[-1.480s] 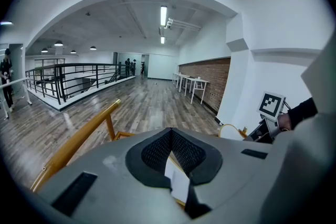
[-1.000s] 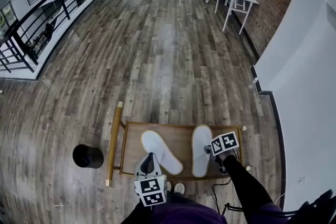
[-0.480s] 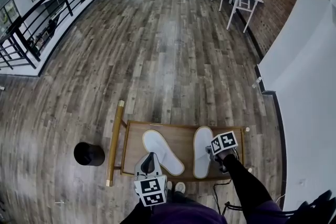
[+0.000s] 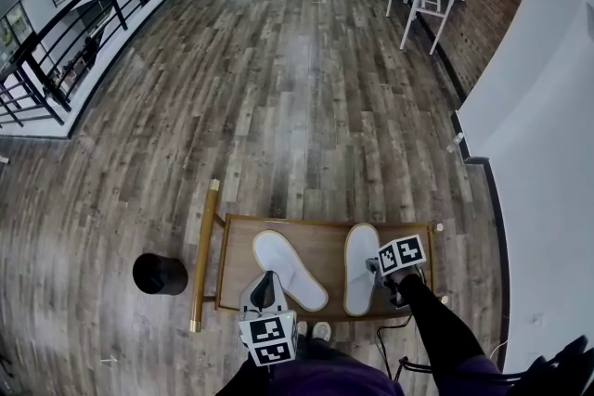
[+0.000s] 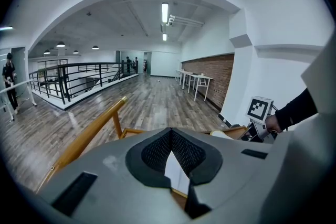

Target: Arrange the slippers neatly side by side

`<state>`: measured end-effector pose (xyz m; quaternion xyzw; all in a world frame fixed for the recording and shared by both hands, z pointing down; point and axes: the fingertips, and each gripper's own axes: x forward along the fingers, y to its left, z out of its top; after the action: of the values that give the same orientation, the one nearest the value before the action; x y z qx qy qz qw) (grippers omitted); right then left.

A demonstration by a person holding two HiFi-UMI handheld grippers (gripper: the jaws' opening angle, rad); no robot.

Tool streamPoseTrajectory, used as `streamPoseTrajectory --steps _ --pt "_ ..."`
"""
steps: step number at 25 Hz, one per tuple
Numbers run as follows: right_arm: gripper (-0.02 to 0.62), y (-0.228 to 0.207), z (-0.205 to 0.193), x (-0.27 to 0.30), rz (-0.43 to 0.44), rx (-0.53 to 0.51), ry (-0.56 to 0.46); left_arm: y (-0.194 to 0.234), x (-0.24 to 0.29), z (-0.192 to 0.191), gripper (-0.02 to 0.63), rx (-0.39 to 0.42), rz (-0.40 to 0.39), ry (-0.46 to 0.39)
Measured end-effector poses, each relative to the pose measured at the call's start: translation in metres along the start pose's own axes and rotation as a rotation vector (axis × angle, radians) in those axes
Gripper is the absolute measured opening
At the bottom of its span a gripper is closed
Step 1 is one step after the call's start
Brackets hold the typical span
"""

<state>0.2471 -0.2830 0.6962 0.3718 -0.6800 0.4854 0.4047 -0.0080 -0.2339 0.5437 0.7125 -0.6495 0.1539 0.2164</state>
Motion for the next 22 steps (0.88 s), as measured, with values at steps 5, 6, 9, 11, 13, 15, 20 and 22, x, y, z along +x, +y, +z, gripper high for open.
streamPoseTrajectory --steps 5,6,9,11,13,15,20,22 --pt "0.061 0.001 0.000 -0.001 0.008 -0.012 -0.020 0.003 0.000 -0.004 0.000 -0.003 0.006 0.007" --pt "0.073 0.002 -0.001 -0.002 0.016 -0.017 -0.020 0.003 0.000 -0.005 0.000 -0.004 0.006 0.007" --pt "0.101 0.003 -0.003 -0.005 0.021 -0.040 -0.016 0.005 0.000 -0.006 0.000 -0.008 0.010 0.007" --pt "0.101 0.001 -0.002 -0.011 0.016 -0.046 -0.039 0.005 0.000 -0.006 0.000 -0.014 0.014 0.008" --pt "0.101 0.001 0.001 -0.022 0.026 -0.052 -0.086 0.005 0.000 -0.006 0.000 -0.018 0.015 0.005" --pt "0.101 0.004 0.006 -0.035 0.040 -0.074 -0.145 0.005 -0.001 -0.007 0.000 -0.023 0.016 0.001" --pt "0.101 0.054 0.023 -0.056 0.057 -0.285 -0.250 0.007 -0.005 -0.011 0.000 -0.040 0.029 0.007" --pt "0.101 0.094 0.027 -0.052 0.121 -0.395 -0.261 0.008 -0.008 -0.015 0.000 -0.051 0.036 0.015"
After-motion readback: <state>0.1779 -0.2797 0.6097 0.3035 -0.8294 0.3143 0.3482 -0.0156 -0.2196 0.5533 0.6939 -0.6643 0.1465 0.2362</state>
